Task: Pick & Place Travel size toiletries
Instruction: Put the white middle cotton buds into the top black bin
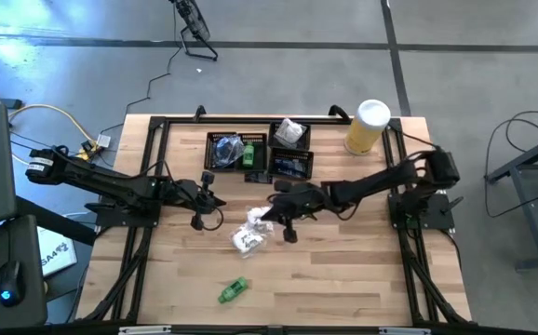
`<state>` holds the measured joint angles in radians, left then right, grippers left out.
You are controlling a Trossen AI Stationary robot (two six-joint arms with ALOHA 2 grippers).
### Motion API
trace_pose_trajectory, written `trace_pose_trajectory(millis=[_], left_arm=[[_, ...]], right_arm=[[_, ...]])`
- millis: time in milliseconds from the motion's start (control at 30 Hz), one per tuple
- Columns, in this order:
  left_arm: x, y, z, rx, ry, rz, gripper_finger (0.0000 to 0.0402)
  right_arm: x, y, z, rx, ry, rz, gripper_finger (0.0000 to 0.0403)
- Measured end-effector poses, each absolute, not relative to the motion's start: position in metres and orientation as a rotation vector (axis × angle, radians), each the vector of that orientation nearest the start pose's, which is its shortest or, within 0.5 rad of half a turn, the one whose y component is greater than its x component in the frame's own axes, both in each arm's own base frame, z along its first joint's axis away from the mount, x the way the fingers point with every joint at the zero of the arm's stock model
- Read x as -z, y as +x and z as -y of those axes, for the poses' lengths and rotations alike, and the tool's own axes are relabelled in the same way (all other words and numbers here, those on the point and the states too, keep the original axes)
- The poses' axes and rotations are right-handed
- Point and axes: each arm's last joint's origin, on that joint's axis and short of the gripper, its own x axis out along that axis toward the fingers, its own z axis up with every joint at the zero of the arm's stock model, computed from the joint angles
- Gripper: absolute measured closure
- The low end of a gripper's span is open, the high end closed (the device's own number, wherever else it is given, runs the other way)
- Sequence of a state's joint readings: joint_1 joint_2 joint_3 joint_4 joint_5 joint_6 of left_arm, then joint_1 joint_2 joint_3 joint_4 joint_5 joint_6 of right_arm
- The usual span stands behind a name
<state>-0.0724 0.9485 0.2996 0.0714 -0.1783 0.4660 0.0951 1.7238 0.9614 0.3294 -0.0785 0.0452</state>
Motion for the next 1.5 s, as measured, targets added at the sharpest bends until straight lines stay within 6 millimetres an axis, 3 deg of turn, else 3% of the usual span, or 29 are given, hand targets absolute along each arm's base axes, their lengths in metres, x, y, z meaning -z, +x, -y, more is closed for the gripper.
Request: trace_pose_trajectory(millis=[267, 533, 733, 1267, 1500], left_arm=[[-0.164, 0.178, 0.007, 0.005, 0.531, -0.601, 0.0401], [-0.155, 0.172, 0.007, -0.014, 0.344, -0.706, 0.0401], [-0.152, 0.174, 0.008, -0.004, 0.310, -0.722, 0.0401], [-0.120, 0.210, 0.022, 0.009, 0.363, -0.678, 0.0401], [-0.123, 0.232, 0.026, 0.067, 0.375, -0.673, 0.0401]], right_arm=[[-0.192, 0.321, -0.028, -0.073, 0.141, -0.354, 0.0399], [-0.191, 0.294, -0.036, 0.043, 0.173, -0.263, 0.0399], [-0.189, 0.289, -0.042, 0.076, 0.159, -0.268, 0.0399], [-0.190, 0.289, -0.045, 0.085, 0.156, -0.259, 0.0400], [-0.190, 0.289, -0.045, 0.086, 0.156, -0.259, 0.0400]])
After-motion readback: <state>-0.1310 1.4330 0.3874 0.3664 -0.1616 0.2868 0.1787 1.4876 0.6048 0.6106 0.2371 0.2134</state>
